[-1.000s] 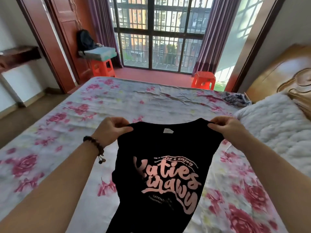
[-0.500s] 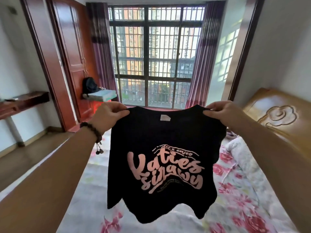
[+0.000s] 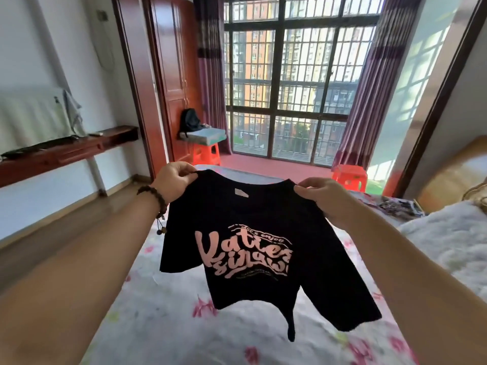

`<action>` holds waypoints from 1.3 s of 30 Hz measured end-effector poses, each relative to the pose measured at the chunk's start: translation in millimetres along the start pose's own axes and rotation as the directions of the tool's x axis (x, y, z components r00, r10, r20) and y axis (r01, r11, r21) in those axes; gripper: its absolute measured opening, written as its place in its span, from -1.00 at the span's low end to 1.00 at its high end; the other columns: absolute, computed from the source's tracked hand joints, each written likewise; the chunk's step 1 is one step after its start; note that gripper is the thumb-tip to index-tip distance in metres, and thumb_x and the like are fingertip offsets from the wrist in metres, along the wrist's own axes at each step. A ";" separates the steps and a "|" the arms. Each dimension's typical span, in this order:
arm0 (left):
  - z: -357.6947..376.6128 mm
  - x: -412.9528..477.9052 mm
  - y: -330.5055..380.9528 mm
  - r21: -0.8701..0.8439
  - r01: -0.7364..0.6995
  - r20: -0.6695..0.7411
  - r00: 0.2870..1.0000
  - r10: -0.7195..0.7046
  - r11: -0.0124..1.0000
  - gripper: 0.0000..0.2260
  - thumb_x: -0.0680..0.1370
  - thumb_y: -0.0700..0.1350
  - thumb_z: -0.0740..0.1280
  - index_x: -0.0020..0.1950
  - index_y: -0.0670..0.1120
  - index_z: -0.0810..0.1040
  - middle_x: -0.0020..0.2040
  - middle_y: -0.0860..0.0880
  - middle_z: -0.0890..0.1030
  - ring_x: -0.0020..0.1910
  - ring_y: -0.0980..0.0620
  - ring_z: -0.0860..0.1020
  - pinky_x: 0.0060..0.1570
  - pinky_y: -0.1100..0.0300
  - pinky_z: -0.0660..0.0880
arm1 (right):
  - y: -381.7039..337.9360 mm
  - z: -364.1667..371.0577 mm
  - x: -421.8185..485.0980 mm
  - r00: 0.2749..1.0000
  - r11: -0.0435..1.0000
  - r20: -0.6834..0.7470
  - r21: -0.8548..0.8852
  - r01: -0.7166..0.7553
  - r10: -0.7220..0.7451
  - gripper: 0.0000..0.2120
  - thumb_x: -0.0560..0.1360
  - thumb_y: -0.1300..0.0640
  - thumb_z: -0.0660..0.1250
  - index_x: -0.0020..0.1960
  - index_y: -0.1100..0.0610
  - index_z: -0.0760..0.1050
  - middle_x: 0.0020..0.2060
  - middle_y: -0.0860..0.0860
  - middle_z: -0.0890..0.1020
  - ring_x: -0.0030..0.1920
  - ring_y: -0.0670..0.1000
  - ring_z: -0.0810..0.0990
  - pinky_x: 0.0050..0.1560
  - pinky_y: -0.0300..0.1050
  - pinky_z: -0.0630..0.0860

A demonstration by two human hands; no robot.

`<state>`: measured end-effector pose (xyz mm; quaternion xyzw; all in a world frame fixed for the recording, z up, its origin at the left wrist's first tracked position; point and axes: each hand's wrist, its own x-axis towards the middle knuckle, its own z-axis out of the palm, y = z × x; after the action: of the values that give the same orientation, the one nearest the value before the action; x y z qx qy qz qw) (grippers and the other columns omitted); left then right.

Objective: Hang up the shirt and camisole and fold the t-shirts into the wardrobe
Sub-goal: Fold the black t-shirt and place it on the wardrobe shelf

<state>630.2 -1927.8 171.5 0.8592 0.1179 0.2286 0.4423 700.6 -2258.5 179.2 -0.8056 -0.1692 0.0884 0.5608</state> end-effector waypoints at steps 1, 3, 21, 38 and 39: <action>-5.9 -3.7 -6.6 0.020 0.014 -0.018 1.000 -0.014 1.000 -0.92 0.54 -0.23 0.35 -0.14 -0.08 0.57 -0.22 -0.06 0.59 -0.24 0.02 0.52 -0.16 0.23 0.46 | 0.6 12.7 -4.5 0.999 0.998 0.043 0.047 -0.033 0.031 -0.89 0.47 0.06 0.41 -0.22 0.04 0.61 -0.17 0.03 0.60 -0.07 0.11 0.56 -0.09 -0.03 0.50; -18.4 -8.3 -16.0 0.050 0.024 -0.069 0.997 -0.020 0.998 -0.97 0.54 -0.24 0.35 -0.09 -0.13 0.57 -0.20 -0.10 0.59 -0.23 0.00 0.51 -0.17 0.27 0.46 | -1.0 39.0 -14.2 0.985 0.985 0.152 0.142 -0.101 0.079 -0.90 0.51 0.12 0.38 -0.19 0.08 0.58 -0.27 -0.01 0.58 -0.23 0.00 0.54 -0.29 -0.17 0.45; 108.2 70.7 -68.6 0.138 -0.040 0.423 0.906 -0.022 0.990 -0.92 0.51 -0.20 0.40 -0.18 -0.07 0.61 -0.26 -0.03 0.60 -0.29 0.07 0.52 -0.18 0.24 0.47 | 128.5 122.7 -38.5 0.864 0.742 0.085 0.474 -0.473 0.497 -0.88 0.58 0.16 0.27 0.04 0.21 0.48 -0.31 0.02 0.56 -0.36 -0.04 0.56 -0.33 -0.10 0.57; 508.7 -47.3 -85.4 0.150 -0.237 0.912 0.409 -0.041 0.960 -0.86 0.47 -0.15 0.46 0.00 -0.15 0.68 -0.14 -0.05 0.63 -0.13 0.07 0.54 -0.09 0.26 0.42 | 402.6 0.3 -192.5 0.323 0.483 -0.360 0.685 -0.546 0.875 -0.86 0.53 0.17 0.34 -0.21 0.08 0.50 -0.34 0.03 0.52 -0.38 0.03 0.45 -0.34 -0.16 0.38; 530.9 -55.4 -82.5 0.141 -0.279 0.922 0.386 -0.024 0.950 -0.87 0.47 -0.14 0.45 -0.01 -0.14 0.68 -0.11 -0.05 0.64 -0.11 0.07 0.55 -0.07 0.25 0.41 | 415.4 -7.0 -197.6 0.297 0.468 -0.362 0.698 -0.541 0.884 -0.86 0.53 0.17 0.34 -0.21 0.08 0.50 -0.35 0.02 0.53 -0.37 0.03 0.46 -0.34 -0.17 0.38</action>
<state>846.0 -2277.2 -179.3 0.9009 -0.1812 -0.2658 0.2914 591.8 -2468.4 -215.5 -0.6038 0.4704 0.0661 0.6401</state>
